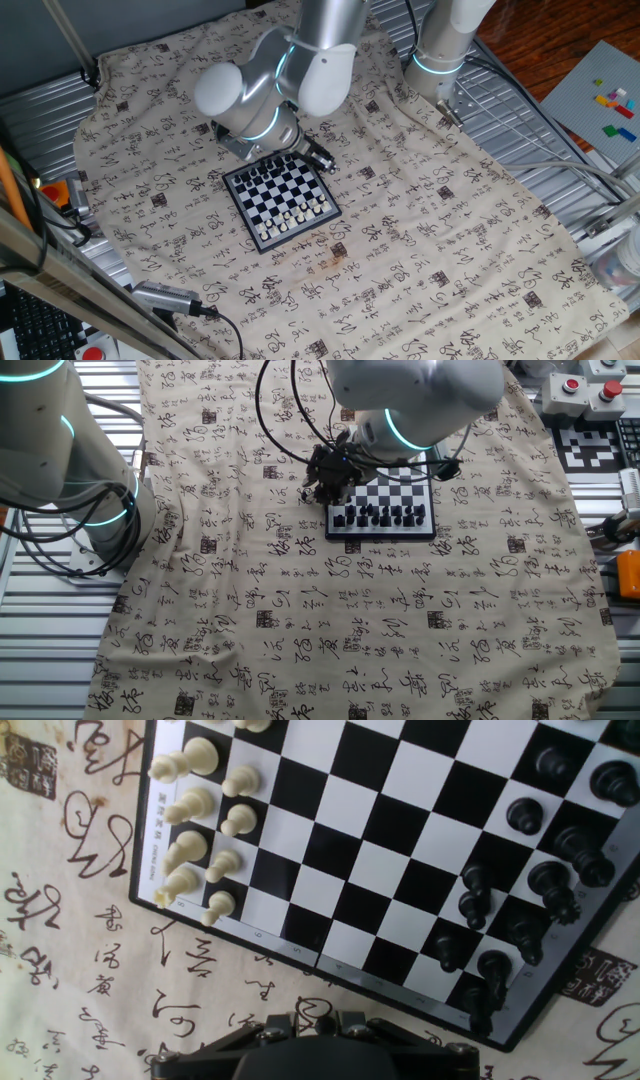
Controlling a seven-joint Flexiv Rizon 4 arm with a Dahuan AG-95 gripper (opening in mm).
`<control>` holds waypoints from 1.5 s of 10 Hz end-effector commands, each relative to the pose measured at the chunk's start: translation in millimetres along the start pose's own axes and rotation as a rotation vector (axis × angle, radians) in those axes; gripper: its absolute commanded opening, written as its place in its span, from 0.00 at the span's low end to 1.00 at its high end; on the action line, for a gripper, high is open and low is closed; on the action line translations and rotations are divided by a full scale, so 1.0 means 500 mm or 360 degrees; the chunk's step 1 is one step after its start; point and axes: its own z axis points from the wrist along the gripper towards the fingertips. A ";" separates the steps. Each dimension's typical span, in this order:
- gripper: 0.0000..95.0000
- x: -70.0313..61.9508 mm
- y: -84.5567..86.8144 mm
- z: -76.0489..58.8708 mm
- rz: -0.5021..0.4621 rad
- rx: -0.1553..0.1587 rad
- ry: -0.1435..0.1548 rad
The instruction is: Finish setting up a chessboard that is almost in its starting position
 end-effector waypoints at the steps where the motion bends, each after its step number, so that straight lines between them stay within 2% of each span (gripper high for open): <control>1: 0.20 0.001 0.000 -0.001 0.0005 0.0011 -0.0005; 9: 0.20 0.009 -0.009 -0.015 0.0015 0.0030 0.0004; 13: 0.20 0.010 -0.010 -0.017 0.0018 0.0037 -0.0014; 14: 0.00 0.011 -0.011 -0.018 0.0019 0.0037 -0.0017; 15: 0.00 0.012 -0.012 -0.021 0.0020 0.0038 -0.0018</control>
